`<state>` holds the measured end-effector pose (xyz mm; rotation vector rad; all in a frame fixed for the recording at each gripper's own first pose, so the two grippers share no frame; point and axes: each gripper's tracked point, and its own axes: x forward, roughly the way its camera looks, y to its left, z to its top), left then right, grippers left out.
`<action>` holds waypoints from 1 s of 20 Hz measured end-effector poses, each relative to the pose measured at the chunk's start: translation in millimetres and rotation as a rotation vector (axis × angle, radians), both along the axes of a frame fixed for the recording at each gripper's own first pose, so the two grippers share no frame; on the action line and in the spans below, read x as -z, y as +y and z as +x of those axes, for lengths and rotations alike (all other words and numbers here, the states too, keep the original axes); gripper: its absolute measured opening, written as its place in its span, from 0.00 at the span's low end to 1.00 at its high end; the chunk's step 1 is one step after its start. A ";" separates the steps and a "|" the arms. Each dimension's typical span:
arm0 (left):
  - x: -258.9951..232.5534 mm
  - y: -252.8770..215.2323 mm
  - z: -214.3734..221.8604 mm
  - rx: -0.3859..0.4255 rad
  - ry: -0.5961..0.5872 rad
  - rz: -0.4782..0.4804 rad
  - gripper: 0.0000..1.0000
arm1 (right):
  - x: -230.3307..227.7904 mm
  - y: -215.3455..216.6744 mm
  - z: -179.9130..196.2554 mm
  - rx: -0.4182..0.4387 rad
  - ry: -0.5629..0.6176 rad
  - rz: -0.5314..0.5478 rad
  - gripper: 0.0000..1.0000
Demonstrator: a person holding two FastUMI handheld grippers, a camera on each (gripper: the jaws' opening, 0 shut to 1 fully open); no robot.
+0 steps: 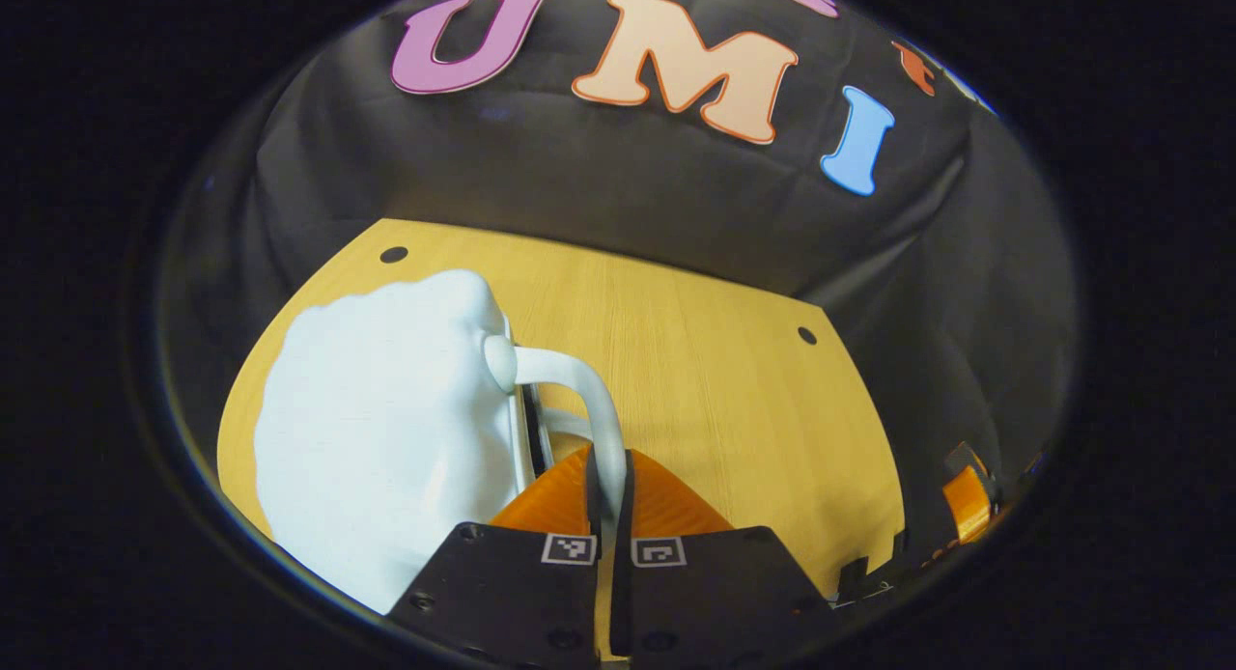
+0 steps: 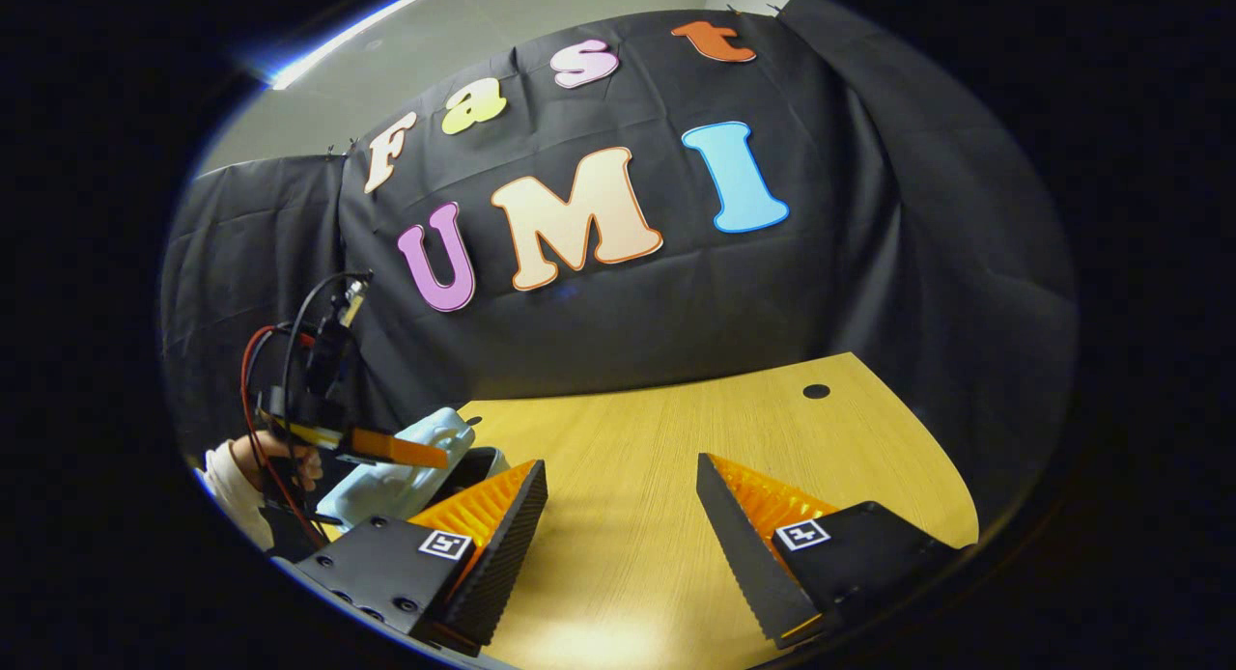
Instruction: First open the suitcase, pack the skin care products into it, and then close the suitcase.
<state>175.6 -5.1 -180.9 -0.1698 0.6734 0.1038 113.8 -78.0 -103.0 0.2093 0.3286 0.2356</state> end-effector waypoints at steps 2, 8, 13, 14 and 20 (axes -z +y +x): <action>18.9 -2.8 2.6 -0.003 0.028 0.031 0.00 | 0.0 -3.7 -3.7 0.005 0.002 0.000 0.98; 45.5 -8.6 7.7 -0.002 0.063 0.158 0.16 | -10.4 -9.3 -17.8 0.018 -0.013 -0.020 0.98; -1.2 -4.2 1.3 -0.008 -0.066 0.356 0.91 | -26.4 -5.5 -24.7 0.027 -0.047 -0.020 0.98; -13.8 -4.4 -0.7 -0.006 -0.111 0.396 0.90 | -29.7 -5.2 -25.8 0.029 -0.057 -0.028 0.98; -74.7 -37.8 -38.3 -0.009 -0.315 0.366 0.95 | -54.5 -2.9 -38.8 0.050 -0.108 -0.025 0.98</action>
